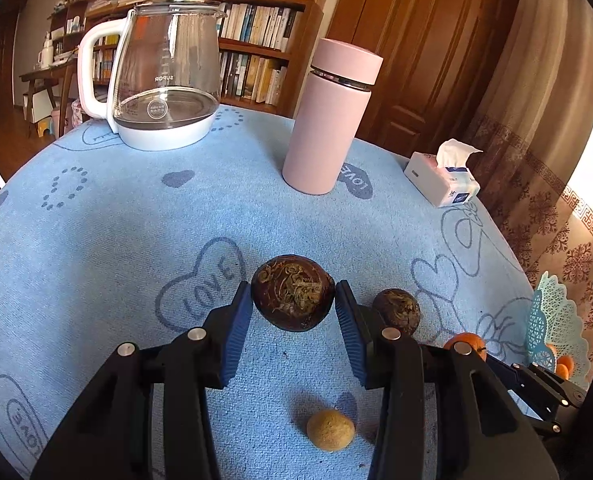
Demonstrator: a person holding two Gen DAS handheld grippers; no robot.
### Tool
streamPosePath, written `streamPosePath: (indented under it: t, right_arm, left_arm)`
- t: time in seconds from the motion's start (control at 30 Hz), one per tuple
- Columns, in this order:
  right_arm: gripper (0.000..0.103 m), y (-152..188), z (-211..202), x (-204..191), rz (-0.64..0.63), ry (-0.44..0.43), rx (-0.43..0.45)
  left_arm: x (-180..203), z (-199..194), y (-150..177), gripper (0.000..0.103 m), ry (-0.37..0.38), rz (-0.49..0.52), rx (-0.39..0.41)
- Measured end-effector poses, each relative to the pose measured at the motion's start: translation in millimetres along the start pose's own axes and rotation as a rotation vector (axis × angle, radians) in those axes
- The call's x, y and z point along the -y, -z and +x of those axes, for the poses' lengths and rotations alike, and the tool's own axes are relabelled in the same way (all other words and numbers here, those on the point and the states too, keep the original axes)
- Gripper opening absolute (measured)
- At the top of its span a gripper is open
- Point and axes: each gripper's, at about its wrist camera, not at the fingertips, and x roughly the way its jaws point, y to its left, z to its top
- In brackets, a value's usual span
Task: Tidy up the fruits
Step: 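Carry the orange into the basket and open right while left holds the passion fruit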
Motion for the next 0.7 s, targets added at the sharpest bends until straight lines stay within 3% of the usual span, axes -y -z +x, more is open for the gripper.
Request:
streamPosePath:
  t: [0.3,0.7]
  right_arm:
    - [0.041,0,-37,14,0.037,0.025,0.058]
    - [0.041,1,-81,52,0.118,0.108,0.128]
  left_arm:
    - [13,-11,2,0.043,-0.017,0.055,0.057]
    - [22,-15,5,0.043,-0.010,0.081,0.075]
